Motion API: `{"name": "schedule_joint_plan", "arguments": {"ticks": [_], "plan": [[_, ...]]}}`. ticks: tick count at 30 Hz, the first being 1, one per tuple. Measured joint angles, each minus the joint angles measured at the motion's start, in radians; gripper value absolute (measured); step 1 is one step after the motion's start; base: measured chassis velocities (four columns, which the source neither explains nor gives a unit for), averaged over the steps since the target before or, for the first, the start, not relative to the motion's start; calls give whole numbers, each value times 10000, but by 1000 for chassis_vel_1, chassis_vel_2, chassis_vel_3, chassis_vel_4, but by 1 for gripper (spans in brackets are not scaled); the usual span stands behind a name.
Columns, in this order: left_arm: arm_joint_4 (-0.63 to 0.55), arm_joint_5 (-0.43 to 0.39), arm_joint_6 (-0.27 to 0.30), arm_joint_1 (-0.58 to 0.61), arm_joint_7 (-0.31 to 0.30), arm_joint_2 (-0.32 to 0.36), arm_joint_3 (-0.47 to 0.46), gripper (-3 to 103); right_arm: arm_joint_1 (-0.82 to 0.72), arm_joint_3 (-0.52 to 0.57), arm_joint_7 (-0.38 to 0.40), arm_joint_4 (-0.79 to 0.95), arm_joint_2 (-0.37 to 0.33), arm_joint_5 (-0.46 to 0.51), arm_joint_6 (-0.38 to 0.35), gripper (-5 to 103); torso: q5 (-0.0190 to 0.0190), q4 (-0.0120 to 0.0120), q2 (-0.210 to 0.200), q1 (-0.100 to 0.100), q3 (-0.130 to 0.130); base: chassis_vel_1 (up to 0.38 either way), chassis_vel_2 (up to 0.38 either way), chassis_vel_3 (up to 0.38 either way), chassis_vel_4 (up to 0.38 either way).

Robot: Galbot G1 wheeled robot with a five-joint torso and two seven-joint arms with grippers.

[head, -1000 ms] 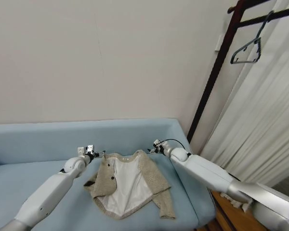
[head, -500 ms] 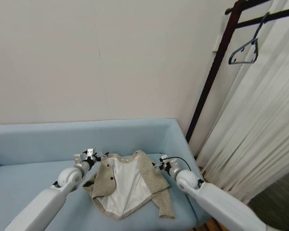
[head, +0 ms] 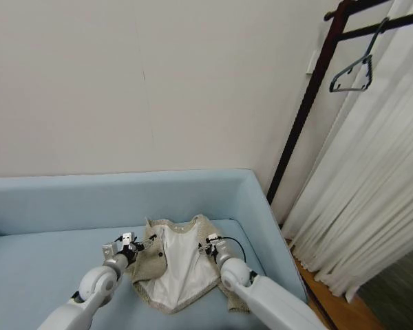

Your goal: Pick up the clothes from the sofa and hang them on the clothes hanger.

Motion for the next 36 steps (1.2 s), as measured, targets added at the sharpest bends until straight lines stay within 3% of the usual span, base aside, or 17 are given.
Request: {"name": "schedule_joint_plan", "arguments": {"ticks": [15,24,27,36], "plan": [[-34,-2,-6,3,64,-190,16,100,281,92,573,-1726,645,-902,-65,100,1,3,-1,2,1,0,0,0,0],[-58,141,-85,195,322,-335,-63,100,617,558,396,-1849,-47,-895,20,100,2,1,-1,2,0,0,0,0,0],[-87,226,-145,289,428,-388,-71,100,702,835,-1,-2161,-507,-989,138,100,2,0,-1,1,0,0,0,0,0],[-67,307,-186,279,626,-424,12,100,711,1073,-640,-2075,-937,-826,538,100,1,3,-1,1,1,0,0,0,0]]}}
